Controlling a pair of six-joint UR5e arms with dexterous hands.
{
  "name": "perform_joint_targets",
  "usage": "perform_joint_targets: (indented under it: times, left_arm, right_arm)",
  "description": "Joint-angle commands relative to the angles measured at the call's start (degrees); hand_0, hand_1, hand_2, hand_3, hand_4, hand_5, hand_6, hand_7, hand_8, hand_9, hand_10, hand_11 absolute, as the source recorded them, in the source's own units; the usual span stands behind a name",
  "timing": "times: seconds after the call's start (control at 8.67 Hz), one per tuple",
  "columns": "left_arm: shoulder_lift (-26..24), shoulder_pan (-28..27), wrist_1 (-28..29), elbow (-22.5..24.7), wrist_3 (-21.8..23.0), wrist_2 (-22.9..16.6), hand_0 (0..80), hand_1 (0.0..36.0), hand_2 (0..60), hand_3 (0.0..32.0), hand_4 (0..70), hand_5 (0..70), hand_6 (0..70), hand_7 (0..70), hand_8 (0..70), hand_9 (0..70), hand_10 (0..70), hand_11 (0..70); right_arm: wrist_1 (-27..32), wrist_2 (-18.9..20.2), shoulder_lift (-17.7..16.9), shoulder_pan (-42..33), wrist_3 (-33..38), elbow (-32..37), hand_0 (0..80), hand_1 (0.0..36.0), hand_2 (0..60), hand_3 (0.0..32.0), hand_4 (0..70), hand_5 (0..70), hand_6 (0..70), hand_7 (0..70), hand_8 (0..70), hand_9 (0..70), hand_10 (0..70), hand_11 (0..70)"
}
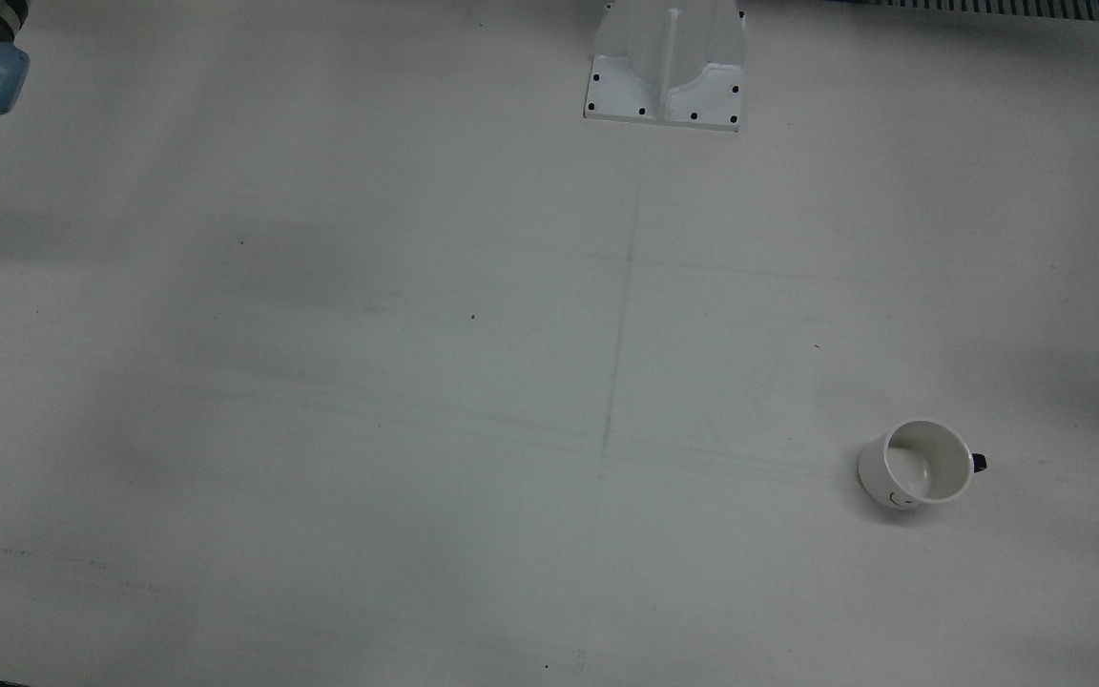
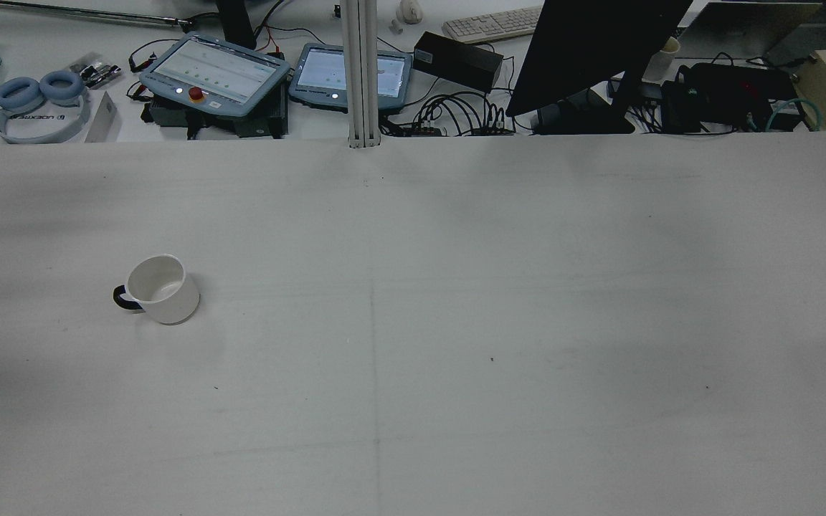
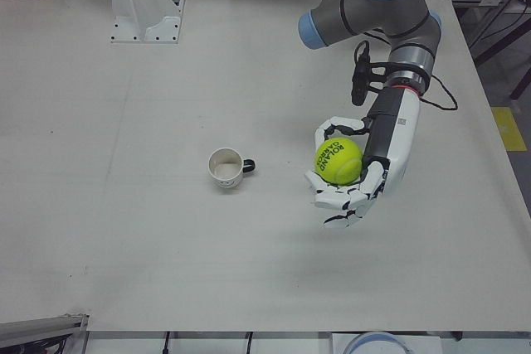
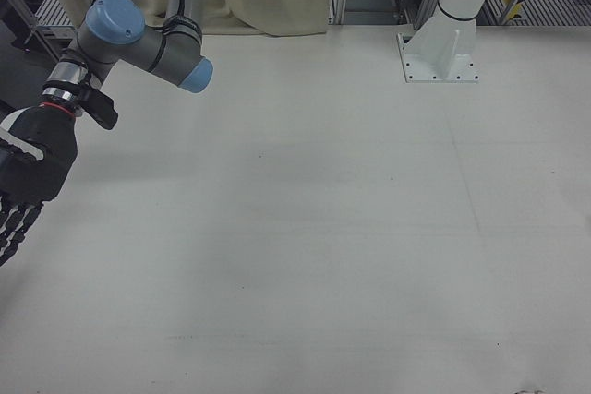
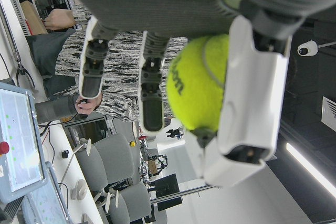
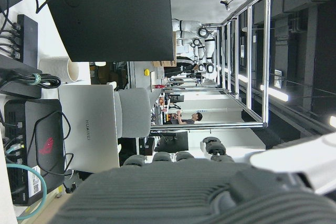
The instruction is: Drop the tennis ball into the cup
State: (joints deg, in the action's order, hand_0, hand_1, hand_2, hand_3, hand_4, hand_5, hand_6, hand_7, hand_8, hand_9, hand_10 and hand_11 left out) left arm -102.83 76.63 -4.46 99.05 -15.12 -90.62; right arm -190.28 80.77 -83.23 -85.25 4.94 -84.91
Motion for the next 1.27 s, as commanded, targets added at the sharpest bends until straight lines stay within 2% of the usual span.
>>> perform_joint_targets:
  times: [0.0, 0.12, 0.35, 0.46, 0.58, 0.69, 0.81, 0.92, 1.04, 1.15]
  left_arm:
    - [0.1, -0.2, -0.6, 2.6, 0.0, 0.0, 80.0, 36.0, 60.0, 31.6, 13.2, 34.3, 70.0, 63.9, 47.9, 40.6, 16.1, 26.8]
    - [0.1, -1.5, -0.9, 4.1, -0.1, -0.2, 80.0, 36.0, 60.0, 31.4, 13.3, 34.3, 70.0, 64.0, 47.8, 40.5, 16.0, 26.7]
    - [0.2, -10.3, -0.8, 4.8, -0.2, -1.3, 80.0, 36.0, 60.0, 30.0, 13.5, 32.8, 70.0, 66.3, 46.9, 41.2, 16.4, 27.3]
    - [0.3, -14.2, -0.7, 4.6, -1.0, -1.1, 80.0, 36.0, 60.0, 31.0, 11.0, 34.4, 70.0, 63.6, 47.9, 40.7, 16.5, 27.5]
    - [0.4, -16.2, -0.5, 4.6, -2.5, -0.7, 80.0, 36.0, 60.0, 32.0, 7.9, 30.9, 68.3, 65.6, 46.0, 40.9, 16.7, 27.9]
    - [0.4, -17.7, 0.1, 4.7, -4.0, -0.7, 80.0, 36.0, 60.0, 32.0, 4.5, 34.1, 70.0, 60.0, 47.6, 39.7, 17.0, 28.3]
    - [0.4, -19.7, 0.2, 4.5, -4.8, -0.6, 80.0, 36.0, 60.0, 32.0, 3.1, 35.0, 70.0, 58.0, 48.1, 39.4, 17.1, 28.5]
    - [0.4, -21.7, 0.7, 4.1, -6.1, -0.5, 80.0, 36.0, 60.0, 32.0, 2.7, 31.2, 64.4, 61.5, 45.4, 40.1, 17.1, 28.6]
    - [0.5, -22.2, 0.9, 4.0, -6.6, -0.5, 80.0, 36.0, 60.0, 32.0, 1.6, 33.6, 70.0, 58.5, 47.3, 39.6, 17.3, 28.8]
    - [0.7, -22.3, 0.9, 4.0, -6.7, -0.5, 80.0, 36.0, 60.0, 32.0, 0.7, 33.6, 70.0, 57.8, 47.2, 39.3, 17.3, 28.9]
  right_arm:
    - [0.0, 0.0, 0.0, 0.0, 0.0, 0.0, 0.0, 0.0, 0.0, 0.0, 0.0, 0.0, 0.0, 0.0, 0.0, 0.0, 0.0, 0.0]
    - [0.0, 0.0, 0.0, 0.0, 0.1, 0.0, 0.0, 0.0, 0.0, 0.0, 0.0, 0.0, 0.0, 0.0, 0.0, 0.0, 0.0, 0.0]
    - [0.0, 0.0, 0.0, 0.0, 0.1, 0.0, 0.0, 0.0, 0.0, 0.0, 0.0, 0.0, 0.0, 0.0, 0.0, 0.0, 0.0, 0.0]
    - [0.0, 0.0, 0.0, 0.0, 0.1, 0.0, 0.0, 0.0, 0.0, 0.0, 0.0, 0.0, 0.0, 0.0, 0.0, 0.0, 0.0, 0.0]
    - [0.0, 0.0, 0.0, 0.0, 0.1, 0.0, 0.0, 0.0, 0.0, 0.0, 0.0, 0.0, 0.0, 0.0, 0.0, 0.0, 0.0, 0.0]
    - [0.0, 0.0, 0.0, 0.0, 0.1, 0.0, 0.0, 0.0, 0.0, 0.0, 0.0, 0.0, 0.0, 0.0, 0.0, 0.0, 0.0, 0.0]
    - [0.0, 0.0, 0.0, 0.0, 0.1, 0.0, 0.0, 0.0, 0.0, 0.0, 0.0, 0.0, 0.0, 0.0, 0.0, 0.0, 0.0, 0.0]
    - [0.0, 0.0, 0.0, 0.0, 0.1, 0.0, 0.0, 0.0, 0.0, 0.0, 0.0, 0.0, 0.0, 0.0, 0.0, 0.0, 0.0, 0.0]
    - [0.0, 0.0, 0.0, 0.0, 0.1, 0.0, 0.0, 0.0, 0.0, 0.0, 0.0, 0.0, 0.0, 0.0, 0.0, 0.0, 0.0, 0.0]
    - [0.0, 0.0, 0.0, 0.0, 0.1, 0.0, 0.0, 0.0, 0.0, 0.0, 0.0, 0.0, 0.0, 0.0, 0.0, 0.0, 0.0, 0.0]
